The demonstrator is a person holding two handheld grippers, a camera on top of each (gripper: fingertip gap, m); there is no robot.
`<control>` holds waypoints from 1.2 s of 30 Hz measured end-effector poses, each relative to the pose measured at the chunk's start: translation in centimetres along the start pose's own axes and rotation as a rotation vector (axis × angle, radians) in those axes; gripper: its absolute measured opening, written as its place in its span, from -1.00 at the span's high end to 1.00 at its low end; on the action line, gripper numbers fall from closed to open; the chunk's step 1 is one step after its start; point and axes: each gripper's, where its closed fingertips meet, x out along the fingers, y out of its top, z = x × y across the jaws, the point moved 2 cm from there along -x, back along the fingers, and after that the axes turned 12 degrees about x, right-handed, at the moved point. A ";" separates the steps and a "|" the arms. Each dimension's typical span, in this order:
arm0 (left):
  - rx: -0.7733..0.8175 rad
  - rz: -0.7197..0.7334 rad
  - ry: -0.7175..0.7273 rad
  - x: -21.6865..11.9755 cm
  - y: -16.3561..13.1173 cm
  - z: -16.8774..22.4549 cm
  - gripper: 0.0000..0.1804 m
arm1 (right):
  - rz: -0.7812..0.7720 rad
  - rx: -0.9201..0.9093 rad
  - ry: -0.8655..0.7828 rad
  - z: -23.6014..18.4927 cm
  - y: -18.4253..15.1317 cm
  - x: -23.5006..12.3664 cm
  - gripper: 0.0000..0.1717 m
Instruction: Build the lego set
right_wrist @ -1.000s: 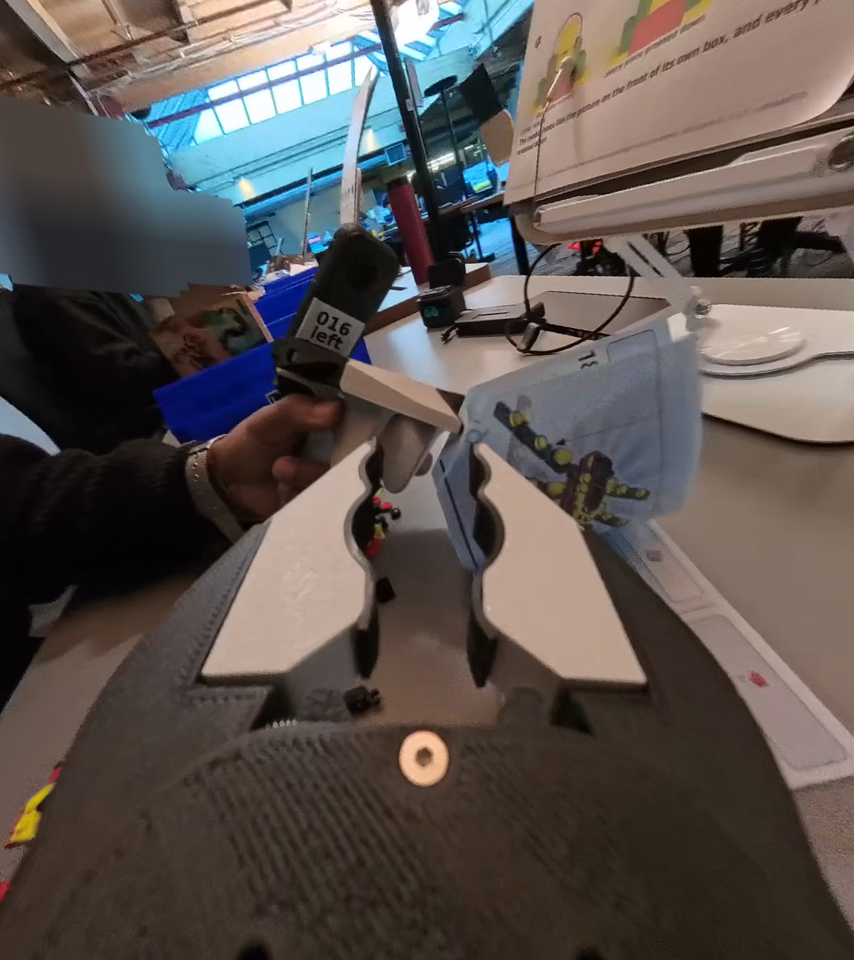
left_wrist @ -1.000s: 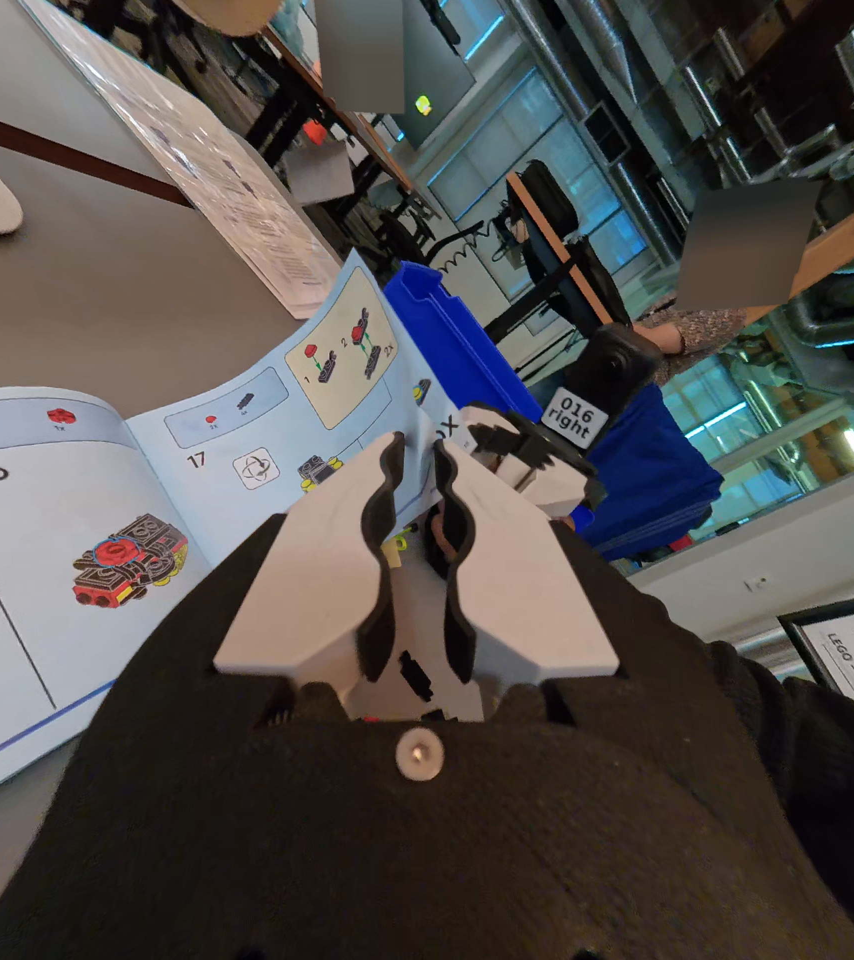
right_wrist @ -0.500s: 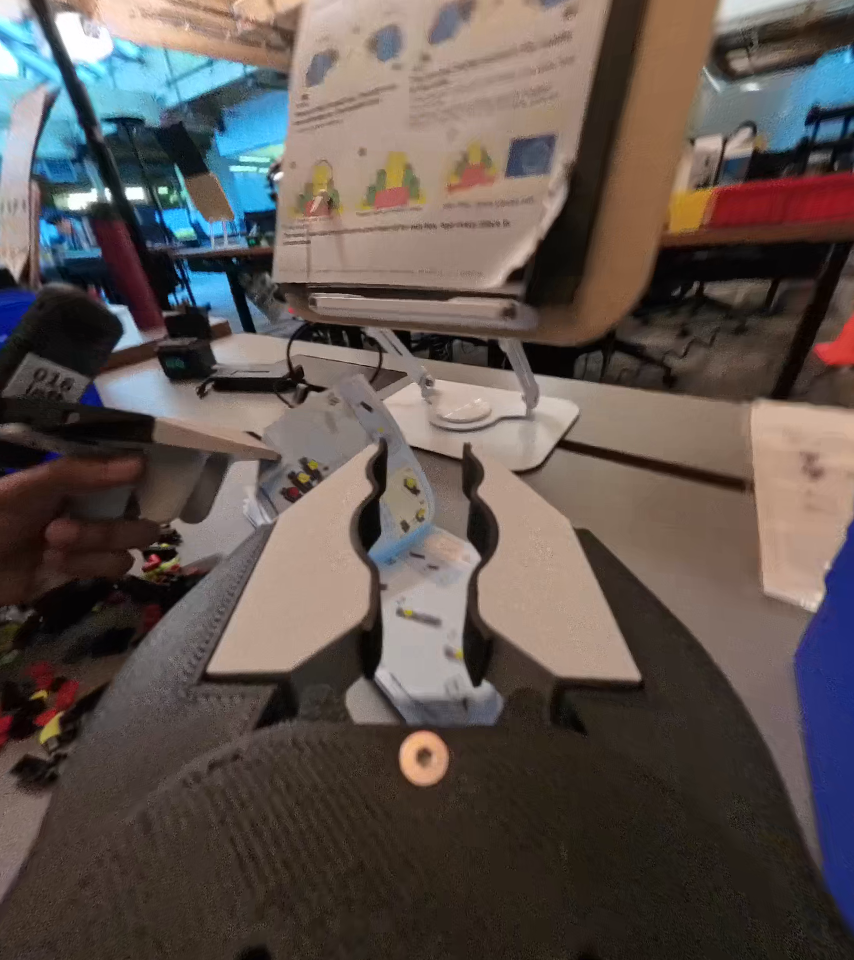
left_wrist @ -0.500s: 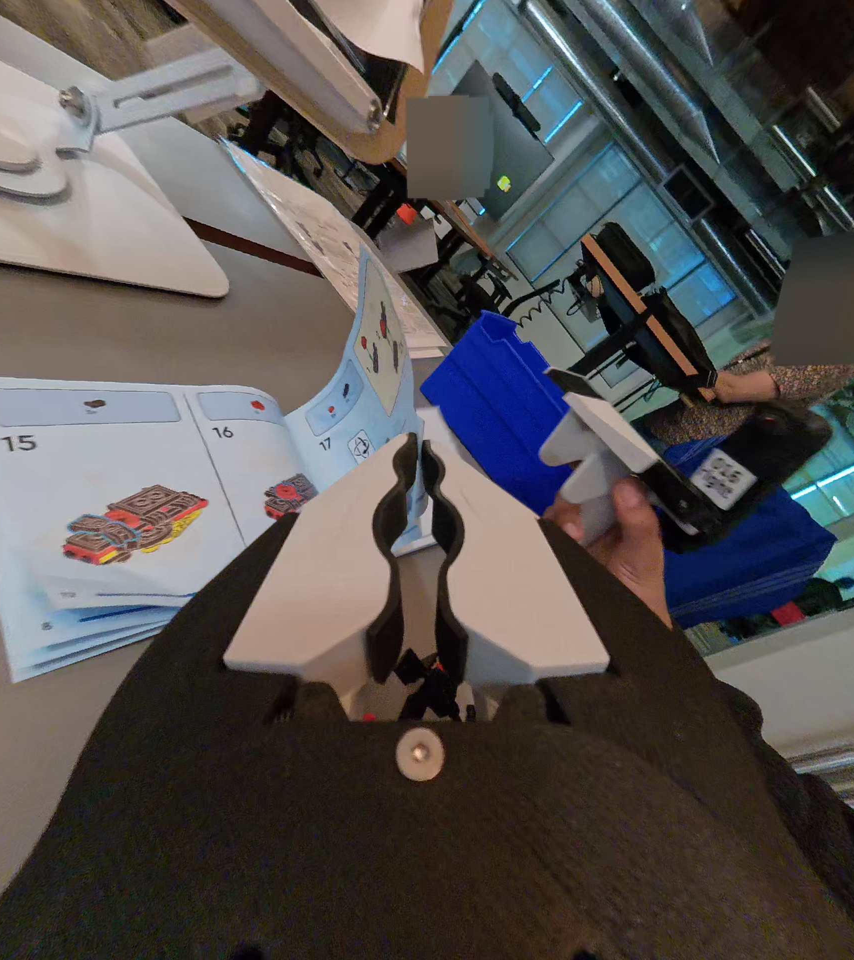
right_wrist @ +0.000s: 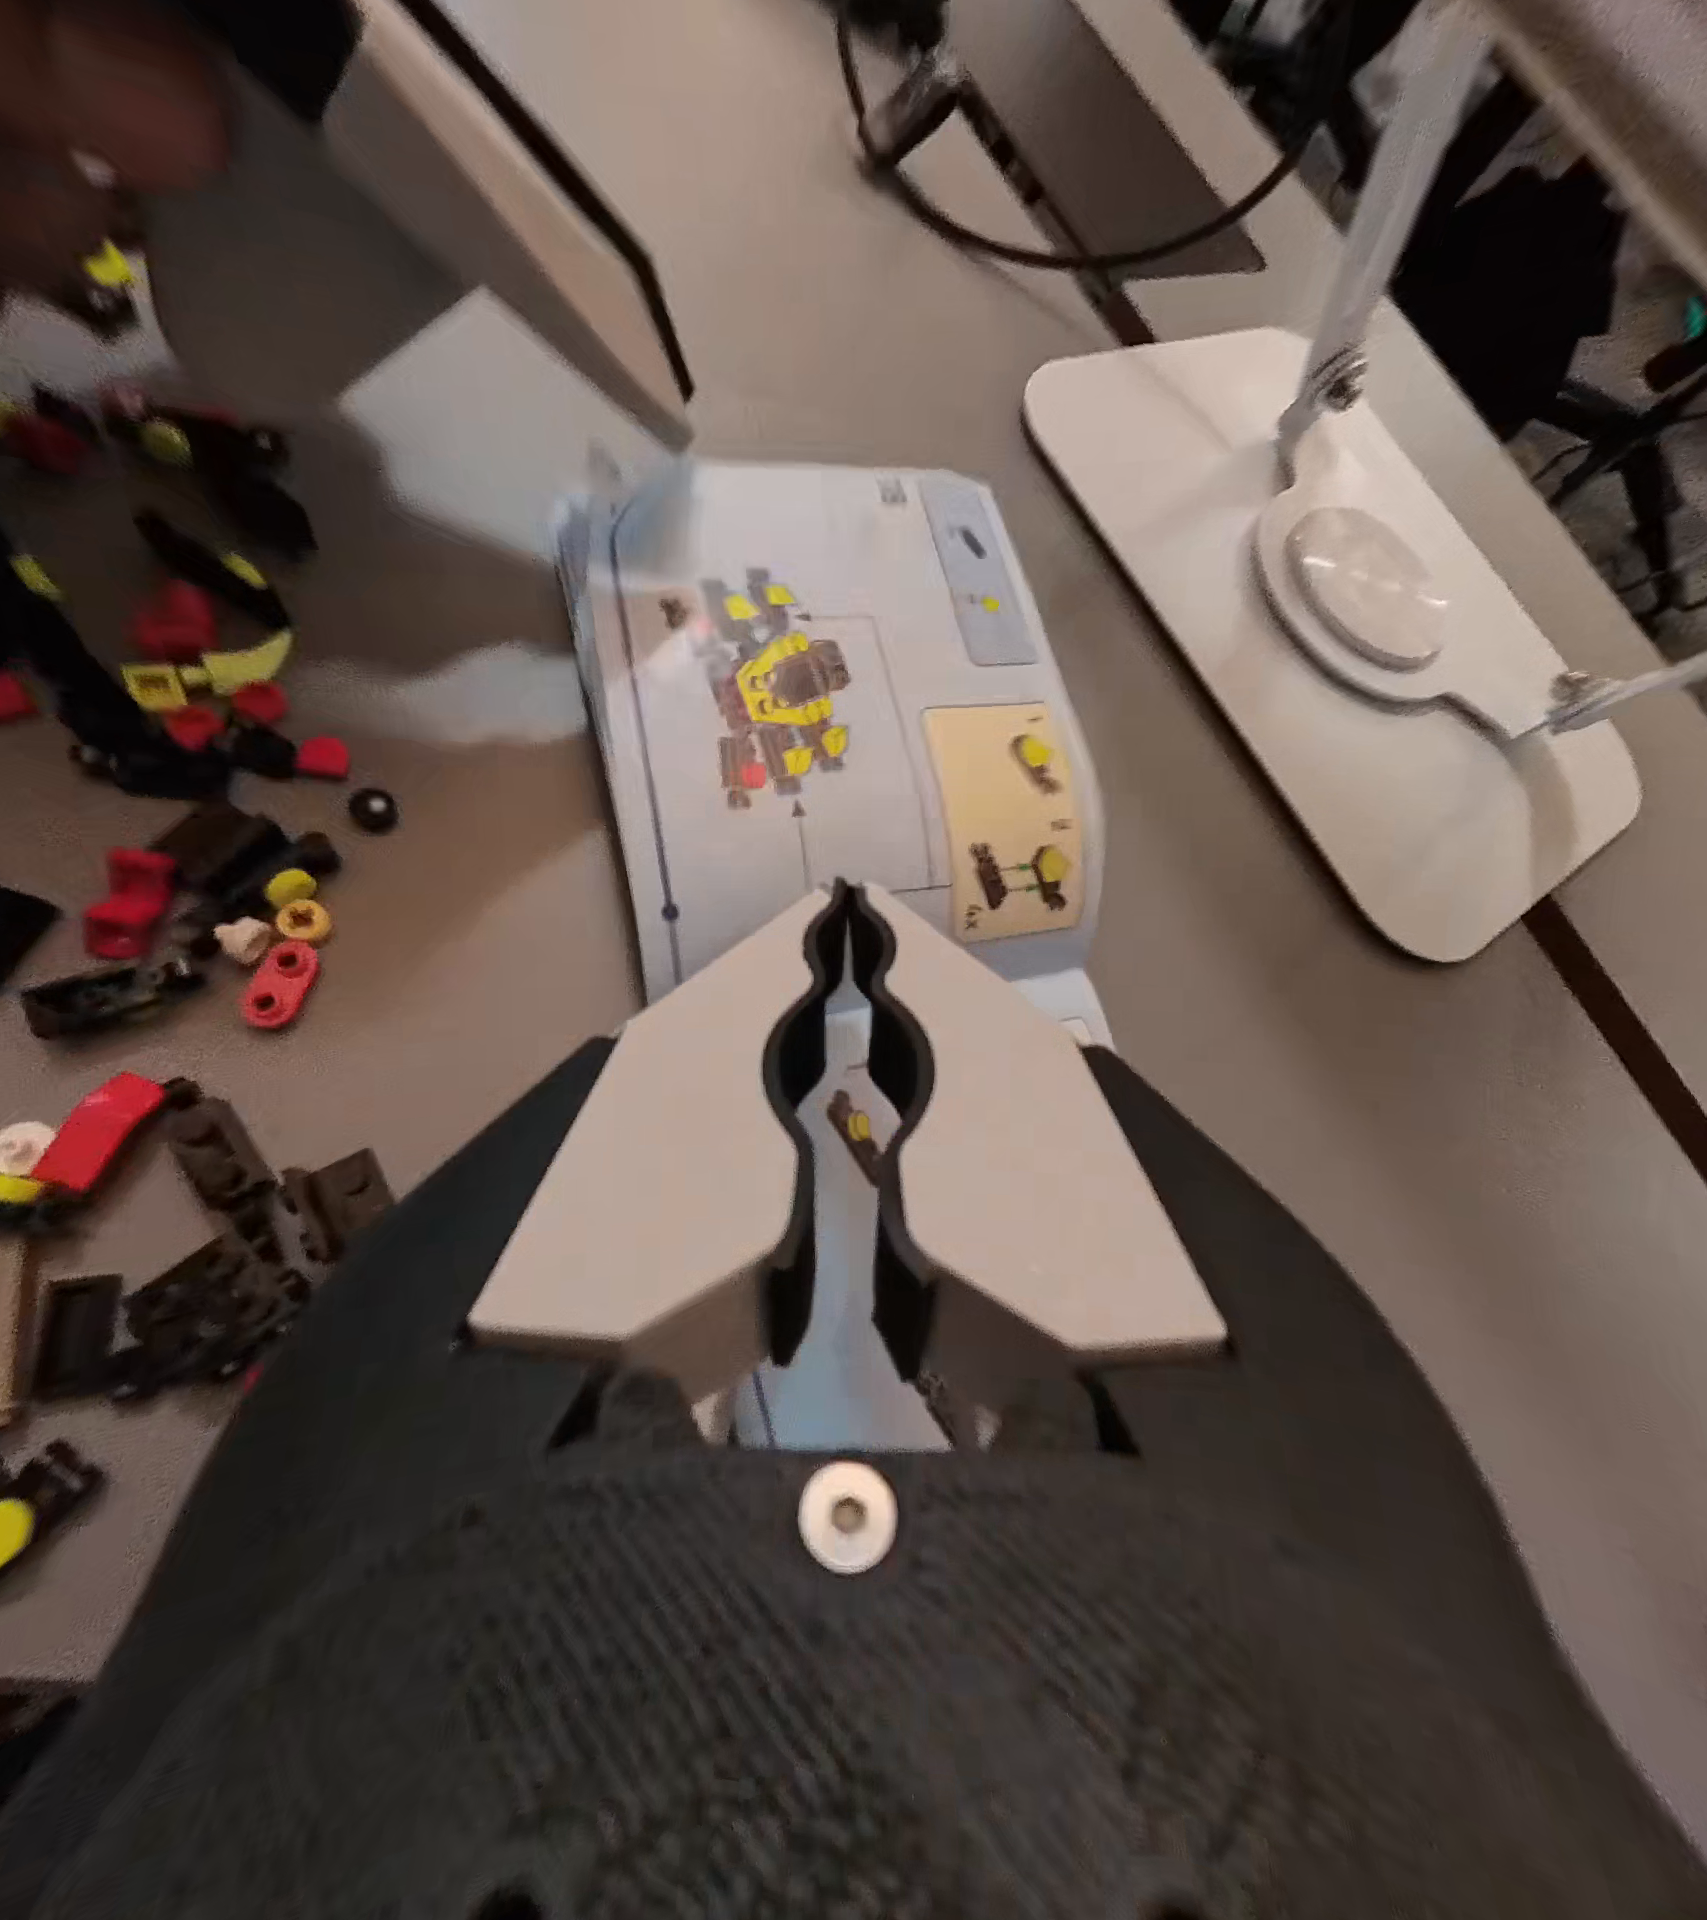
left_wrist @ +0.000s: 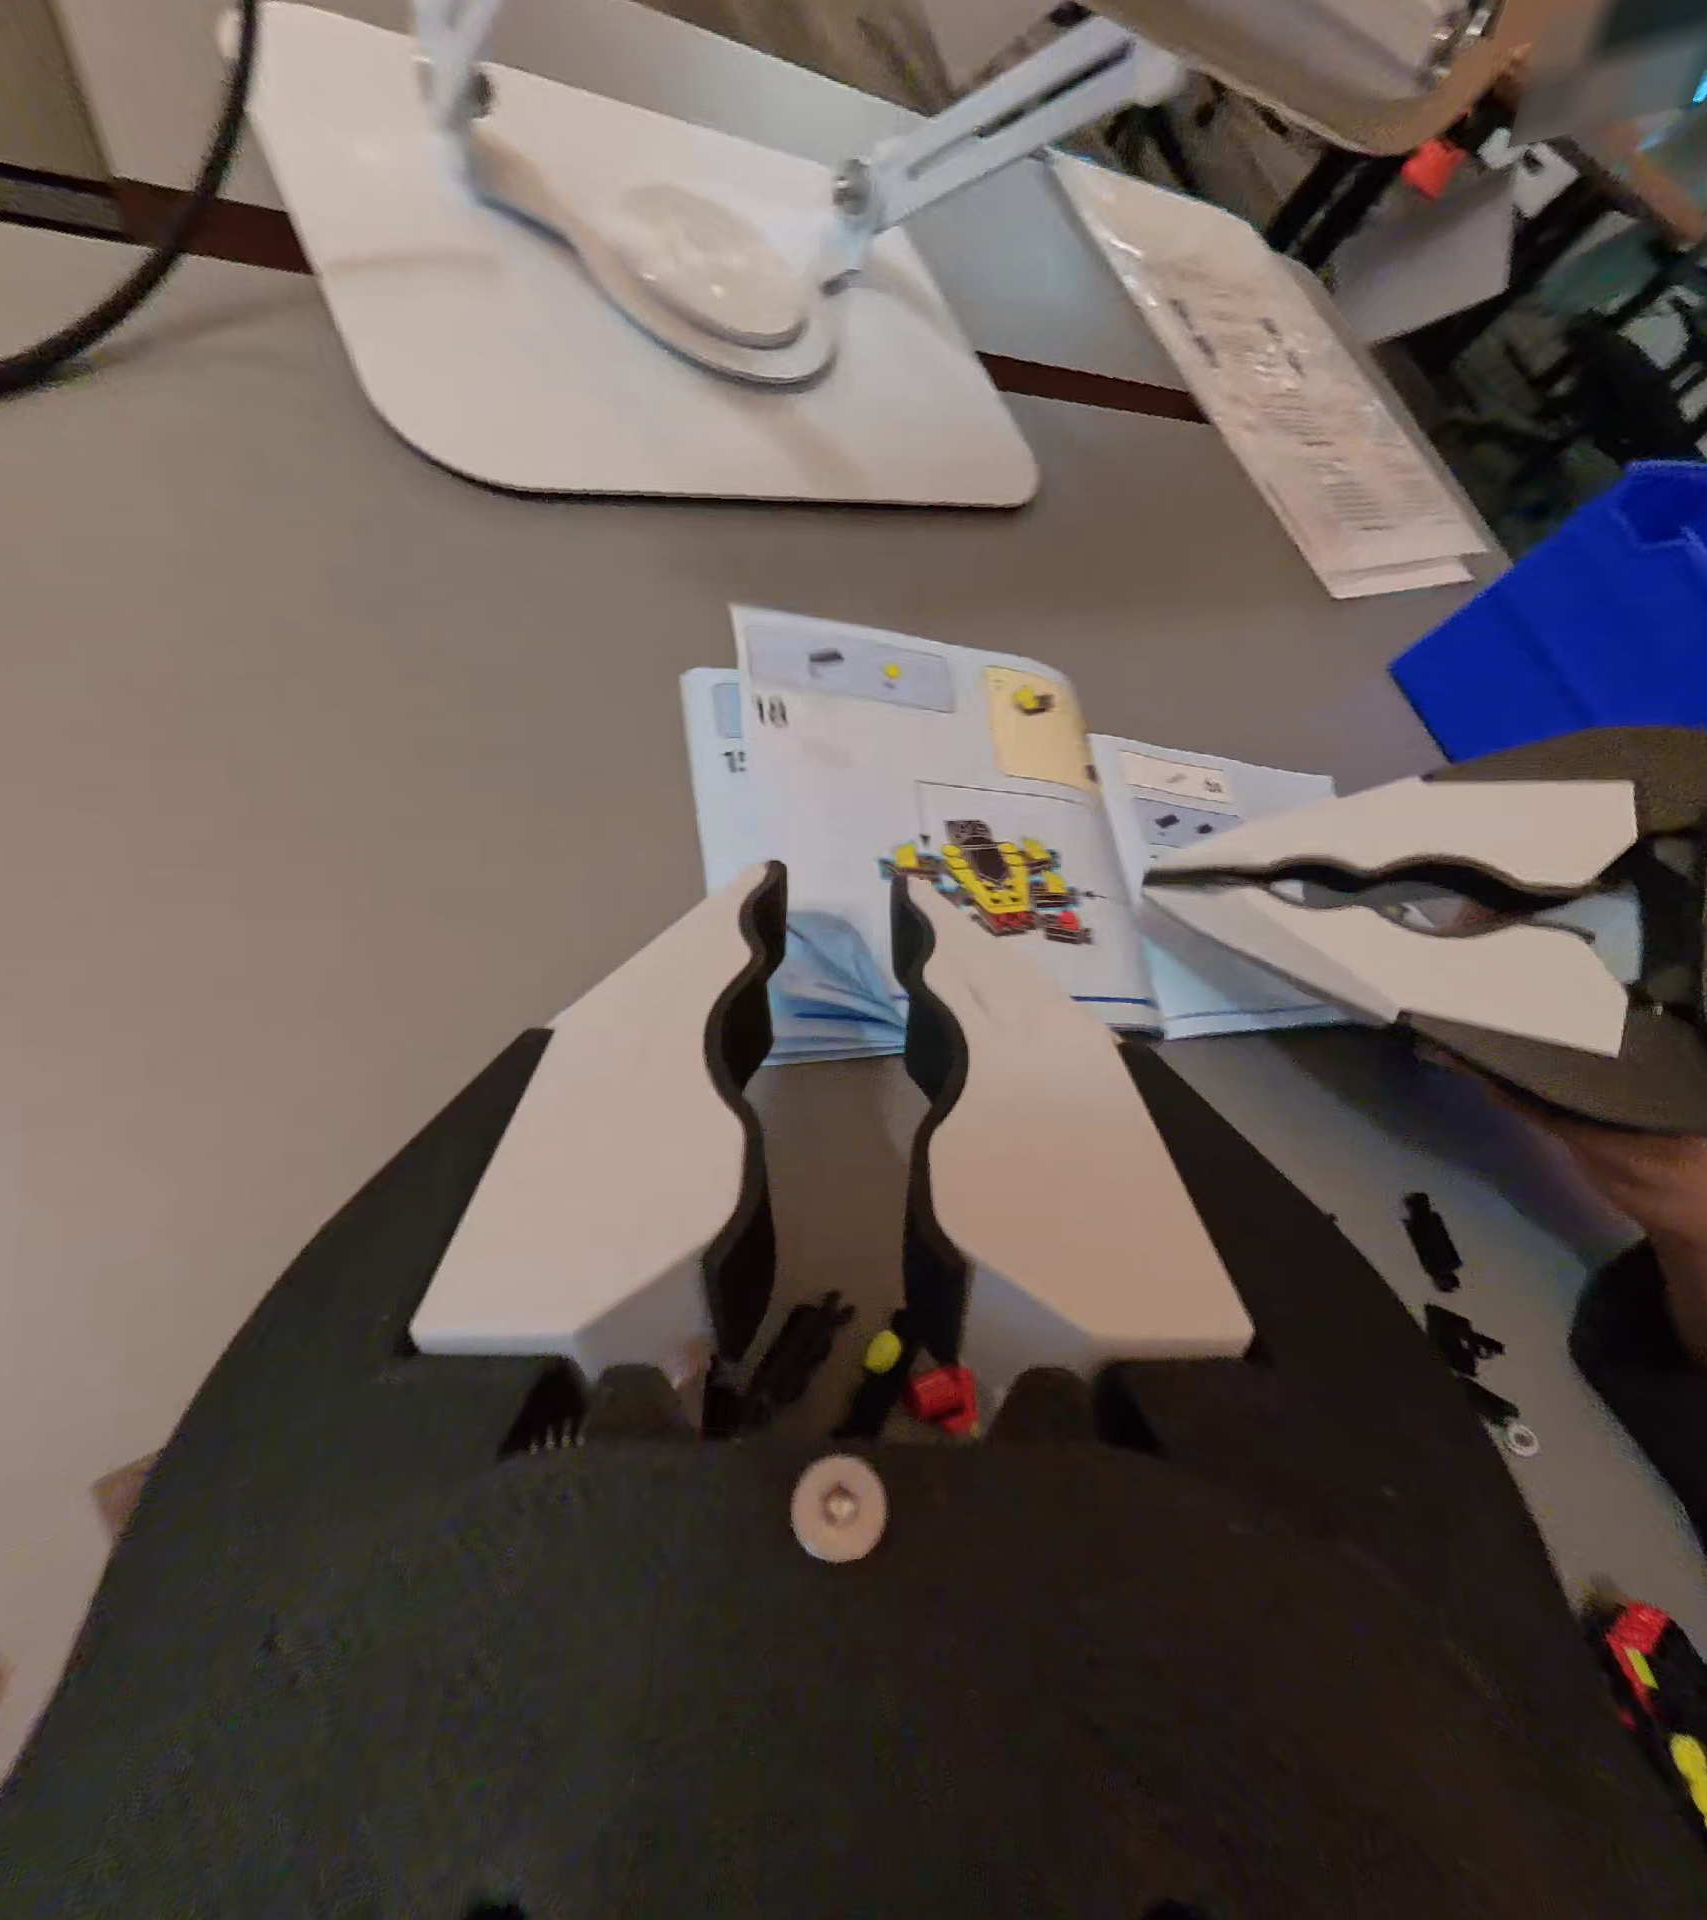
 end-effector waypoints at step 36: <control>0.186 -0.261 0.124 0.4 -3.6 -0.8 0.82 | -0.044 -0.035 -0.010 -0.2 -2.2 0.1 1.00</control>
